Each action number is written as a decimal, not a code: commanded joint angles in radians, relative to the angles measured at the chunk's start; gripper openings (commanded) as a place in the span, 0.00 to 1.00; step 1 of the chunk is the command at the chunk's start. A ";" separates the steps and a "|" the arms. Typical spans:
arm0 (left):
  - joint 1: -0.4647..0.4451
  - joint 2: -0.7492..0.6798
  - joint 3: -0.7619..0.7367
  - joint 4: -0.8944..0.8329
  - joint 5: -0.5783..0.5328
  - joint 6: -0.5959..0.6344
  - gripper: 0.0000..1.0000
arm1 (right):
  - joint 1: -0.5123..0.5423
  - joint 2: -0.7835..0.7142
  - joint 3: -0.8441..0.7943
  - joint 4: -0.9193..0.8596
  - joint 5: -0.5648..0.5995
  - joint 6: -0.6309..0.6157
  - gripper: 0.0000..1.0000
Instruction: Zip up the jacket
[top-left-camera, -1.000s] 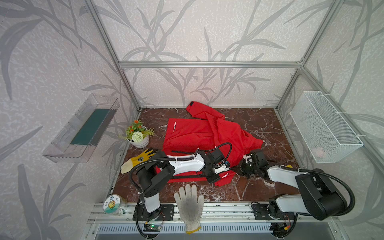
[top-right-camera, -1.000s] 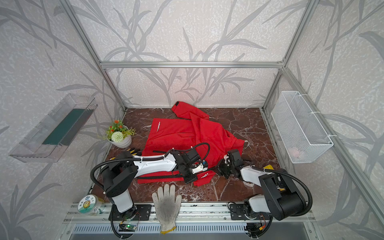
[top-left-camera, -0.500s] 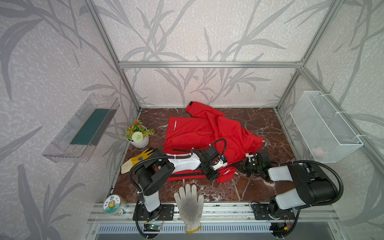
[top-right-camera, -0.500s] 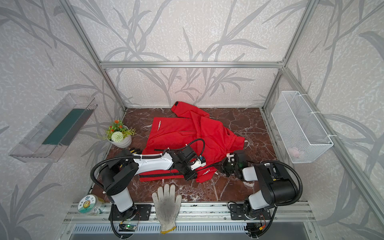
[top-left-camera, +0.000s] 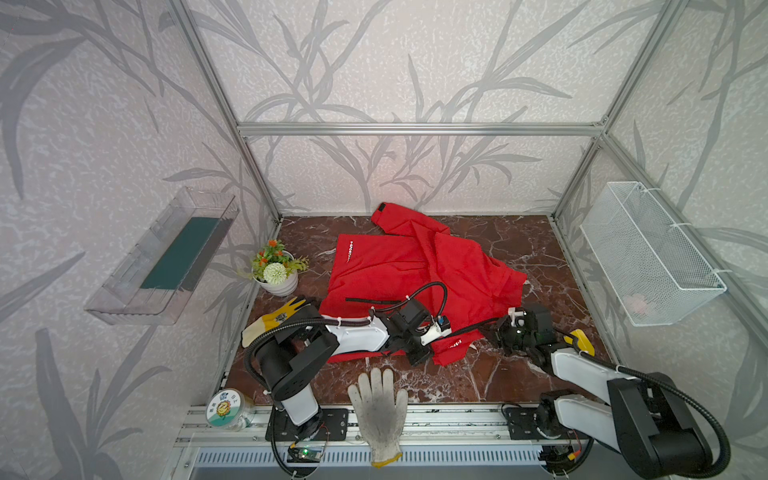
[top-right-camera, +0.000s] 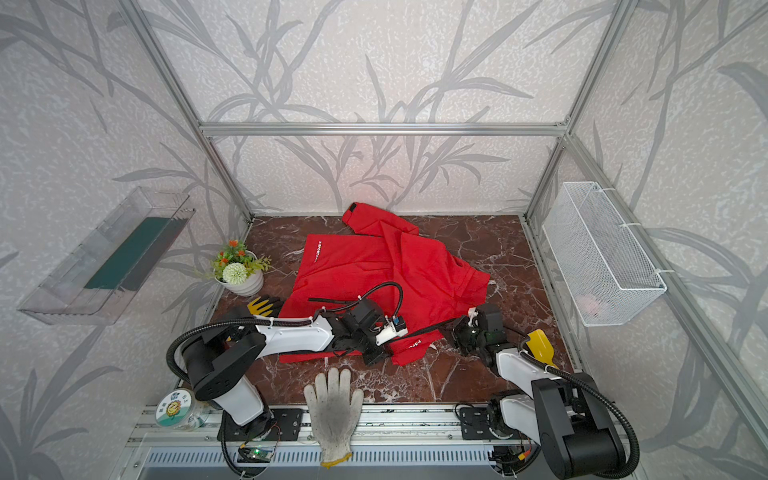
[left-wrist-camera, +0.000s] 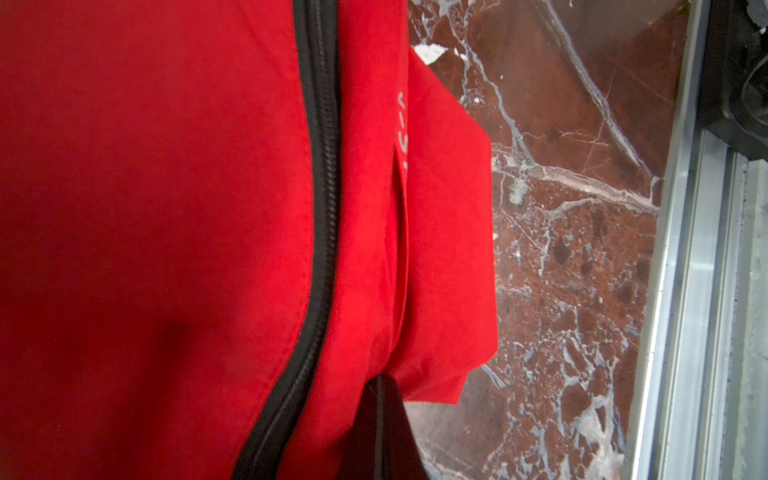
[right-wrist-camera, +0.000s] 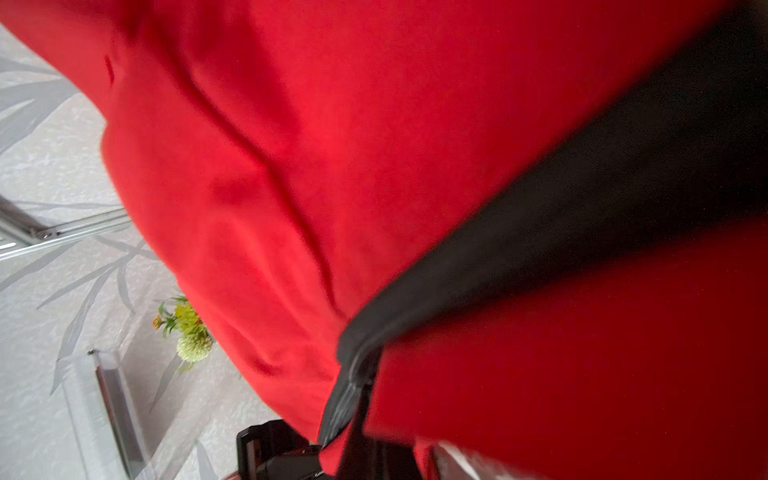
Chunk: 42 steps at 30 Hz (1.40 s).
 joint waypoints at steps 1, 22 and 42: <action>0.028 0.032 -0.008 -0.067 -0.067 0.065 0.00 | -0.024 0.084 0.022 -0.046 0.008 -0.040 0.00; -0.068 -0.269 0.012 -0.069 -0.210 0.008 0.00 | -0.041 0.507 -0.035 0.271 0.058 -0.063 0.00; -0.054 0.046 0.126 -0.063 -0.181 0.044 0.00 | -0.041 0.544 -0.051 0.349 0.017 -0.034 0.00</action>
